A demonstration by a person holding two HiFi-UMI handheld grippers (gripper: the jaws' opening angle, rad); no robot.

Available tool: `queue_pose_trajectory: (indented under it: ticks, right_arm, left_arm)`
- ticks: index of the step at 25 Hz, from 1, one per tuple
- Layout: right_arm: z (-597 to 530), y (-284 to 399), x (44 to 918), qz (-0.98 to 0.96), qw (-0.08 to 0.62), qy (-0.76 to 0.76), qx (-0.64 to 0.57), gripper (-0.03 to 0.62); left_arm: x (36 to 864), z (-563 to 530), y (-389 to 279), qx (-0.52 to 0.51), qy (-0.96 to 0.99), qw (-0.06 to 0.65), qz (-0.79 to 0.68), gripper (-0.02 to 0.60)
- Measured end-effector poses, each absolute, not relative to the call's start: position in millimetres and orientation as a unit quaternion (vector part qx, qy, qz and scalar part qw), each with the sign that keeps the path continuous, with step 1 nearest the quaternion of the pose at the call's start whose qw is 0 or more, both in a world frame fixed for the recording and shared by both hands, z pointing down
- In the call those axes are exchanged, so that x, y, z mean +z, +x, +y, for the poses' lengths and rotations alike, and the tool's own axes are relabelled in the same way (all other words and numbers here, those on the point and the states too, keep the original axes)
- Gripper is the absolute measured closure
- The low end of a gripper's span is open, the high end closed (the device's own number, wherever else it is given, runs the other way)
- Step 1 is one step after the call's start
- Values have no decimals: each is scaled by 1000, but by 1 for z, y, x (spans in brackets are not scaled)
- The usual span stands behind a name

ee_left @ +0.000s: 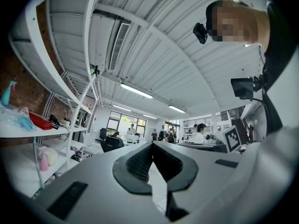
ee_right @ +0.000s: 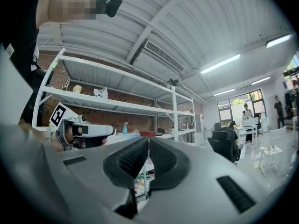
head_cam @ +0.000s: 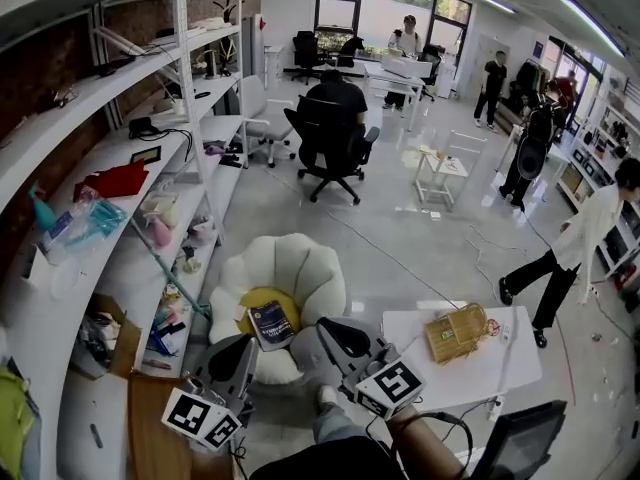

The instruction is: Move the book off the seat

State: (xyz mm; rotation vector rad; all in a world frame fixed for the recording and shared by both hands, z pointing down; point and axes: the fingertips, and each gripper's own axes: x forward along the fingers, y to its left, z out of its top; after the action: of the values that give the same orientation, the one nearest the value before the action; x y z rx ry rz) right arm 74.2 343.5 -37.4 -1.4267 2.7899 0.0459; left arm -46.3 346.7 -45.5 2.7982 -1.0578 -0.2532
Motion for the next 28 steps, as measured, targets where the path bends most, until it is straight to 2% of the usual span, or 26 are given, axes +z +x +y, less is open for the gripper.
queue_pose_trajectory:
  ticks: [14, 28]
  right_arm:
    - [200, 119, -13, 912, -5, -409, -38, 577]
    - [104, 162, 14, 938, -14, -338, -79, 577]
  left_arm:
    - [-20, 217, -35, -70, 887, 93, -447, 578]
    - [-2, 144, 15, -43, 846, 115, -518, 575]
